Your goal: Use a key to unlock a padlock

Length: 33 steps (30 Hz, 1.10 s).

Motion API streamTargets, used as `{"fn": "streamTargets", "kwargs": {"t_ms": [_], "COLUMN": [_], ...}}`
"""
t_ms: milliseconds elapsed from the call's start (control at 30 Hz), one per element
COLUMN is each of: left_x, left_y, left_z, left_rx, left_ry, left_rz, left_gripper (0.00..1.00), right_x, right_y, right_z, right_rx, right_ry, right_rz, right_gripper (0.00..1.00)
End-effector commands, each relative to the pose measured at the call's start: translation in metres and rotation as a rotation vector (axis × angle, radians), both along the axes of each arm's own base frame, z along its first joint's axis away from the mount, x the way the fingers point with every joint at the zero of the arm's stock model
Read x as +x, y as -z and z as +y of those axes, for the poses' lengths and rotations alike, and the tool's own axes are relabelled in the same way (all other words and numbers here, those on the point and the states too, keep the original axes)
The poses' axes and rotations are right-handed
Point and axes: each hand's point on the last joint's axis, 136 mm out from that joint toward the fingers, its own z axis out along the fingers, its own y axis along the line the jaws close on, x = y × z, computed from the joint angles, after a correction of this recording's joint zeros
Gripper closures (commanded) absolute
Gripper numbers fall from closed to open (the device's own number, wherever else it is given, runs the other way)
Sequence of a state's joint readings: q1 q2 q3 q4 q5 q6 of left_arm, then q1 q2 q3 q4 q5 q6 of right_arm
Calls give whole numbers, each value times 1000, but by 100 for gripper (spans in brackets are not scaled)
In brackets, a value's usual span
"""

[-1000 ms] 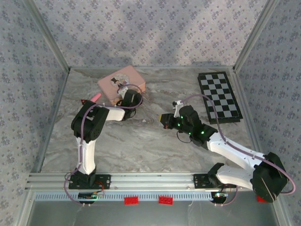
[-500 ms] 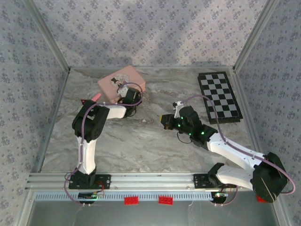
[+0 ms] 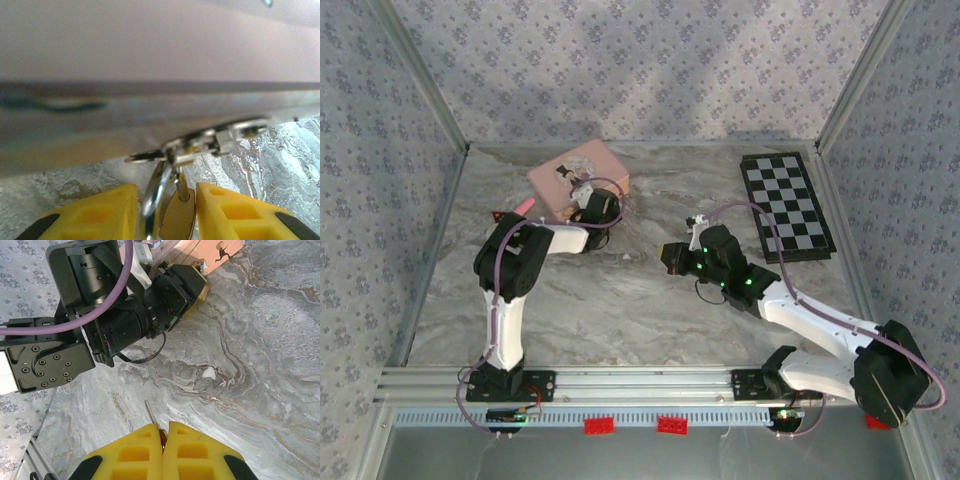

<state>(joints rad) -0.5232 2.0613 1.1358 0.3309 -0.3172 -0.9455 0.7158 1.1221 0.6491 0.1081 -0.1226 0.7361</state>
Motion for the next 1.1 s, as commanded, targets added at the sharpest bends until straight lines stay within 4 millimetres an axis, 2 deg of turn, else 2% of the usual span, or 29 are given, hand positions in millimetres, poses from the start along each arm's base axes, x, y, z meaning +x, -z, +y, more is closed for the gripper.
{"fn": "streamTargets", "kwargs": {"t_ms": [0,300,600,1067], "left_x": [1,0,-8,-16], "left_y": [24,23,8,-3], "left_z": [7,9,18,27], "left_rx": [48,46,43,29], "left_ry": [-6,-16,-24,-24], "left_rz": [68,89,42,5], "left_gripper": [64,71,78,87], "right_x": [0,-1,0,0], "right_y": [3,1,3,6], "right_z": [2,3,6,7], "right_rx": [1,1,-2,-6], "right_ry": [-4,-8,-16,-13], "right_rz": [5,4,12,16], "right_gripper": [100,100,100,100]}}
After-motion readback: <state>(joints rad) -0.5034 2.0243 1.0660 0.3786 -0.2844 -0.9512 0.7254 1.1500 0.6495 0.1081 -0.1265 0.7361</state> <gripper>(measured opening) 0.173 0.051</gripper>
